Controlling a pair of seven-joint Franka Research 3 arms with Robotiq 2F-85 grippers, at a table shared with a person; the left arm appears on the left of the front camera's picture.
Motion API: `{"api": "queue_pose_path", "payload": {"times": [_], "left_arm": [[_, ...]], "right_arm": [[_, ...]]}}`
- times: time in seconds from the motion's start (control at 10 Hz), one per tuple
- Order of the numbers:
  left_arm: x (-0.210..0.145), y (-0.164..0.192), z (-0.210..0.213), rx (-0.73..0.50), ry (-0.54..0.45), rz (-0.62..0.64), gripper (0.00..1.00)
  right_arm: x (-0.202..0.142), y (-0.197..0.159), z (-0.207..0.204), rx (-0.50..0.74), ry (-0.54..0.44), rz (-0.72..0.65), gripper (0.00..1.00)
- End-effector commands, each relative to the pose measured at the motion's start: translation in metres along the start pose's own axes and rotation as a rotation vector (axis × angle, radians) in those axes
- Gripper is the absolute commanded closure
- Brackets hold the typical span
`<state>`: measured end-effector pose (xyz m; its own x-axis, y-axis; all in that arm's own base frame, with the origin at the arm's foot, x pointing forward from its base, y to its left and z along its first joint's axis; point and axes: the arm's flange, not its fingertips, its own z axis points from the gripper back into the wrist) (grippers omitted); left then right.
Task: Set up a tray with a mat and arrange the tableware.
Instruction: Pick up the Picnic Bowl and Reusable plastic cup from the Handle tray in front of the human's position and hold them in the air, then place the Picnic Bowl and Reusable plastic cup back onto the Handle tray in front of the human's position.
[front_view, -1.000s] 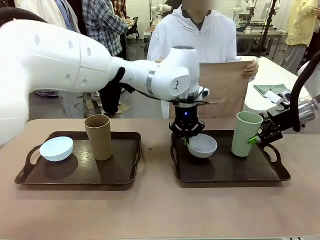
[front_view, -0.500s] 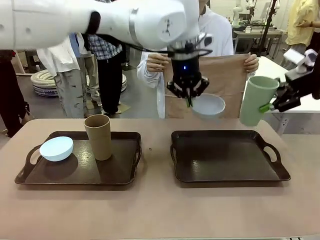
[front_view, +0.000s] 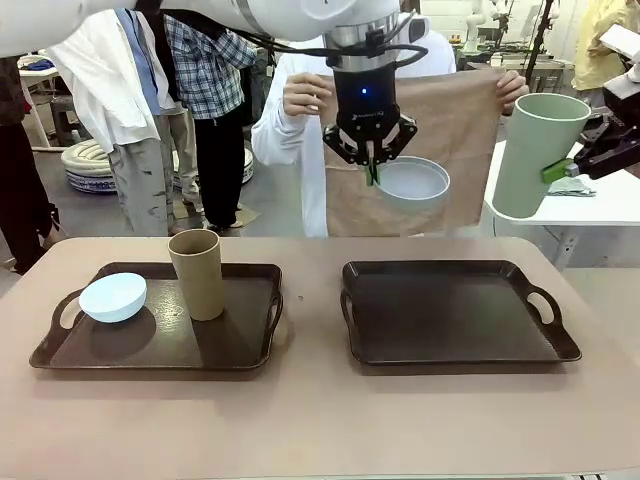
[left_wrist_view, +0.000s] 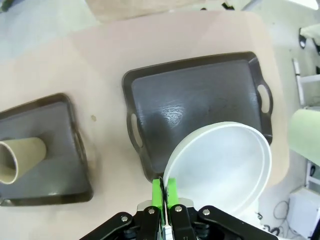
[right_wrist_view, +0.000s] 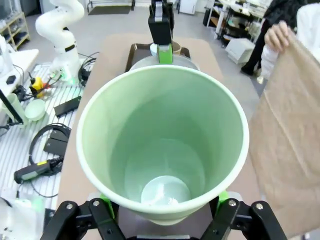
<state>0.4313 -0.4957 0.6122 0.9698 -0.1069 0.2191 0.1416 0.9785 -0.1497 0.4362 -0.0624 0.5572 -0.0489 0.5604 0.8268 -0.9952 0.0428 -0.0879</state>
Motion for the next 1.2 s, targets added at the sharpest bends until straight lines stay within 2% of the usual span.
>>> {"api": "queue_pose_path", "payload": {"times": [0.0, 0.1, 1.1], "left_arm": [[0.002, -0.001, -0.008, -0.012, 0.005, -0.017, 1.00], [0.002, -0.001, -0.008, -0.012, 0.005, -0.017, 1.00], [0.002, -0.001, -0.008, -0.012, 0.005, -0.017, 1.00]], "right_arm": [[-0.017, -0.007, -0.005, -0.005, 0.031, -0.108, 1.00], [0.000, 0.000, 0.000, 0.000, 0.000, 0.000, 1.00], [0.000, 0.000, 0.000, 0.000, 0.000, 0.000, 1.00]]}}
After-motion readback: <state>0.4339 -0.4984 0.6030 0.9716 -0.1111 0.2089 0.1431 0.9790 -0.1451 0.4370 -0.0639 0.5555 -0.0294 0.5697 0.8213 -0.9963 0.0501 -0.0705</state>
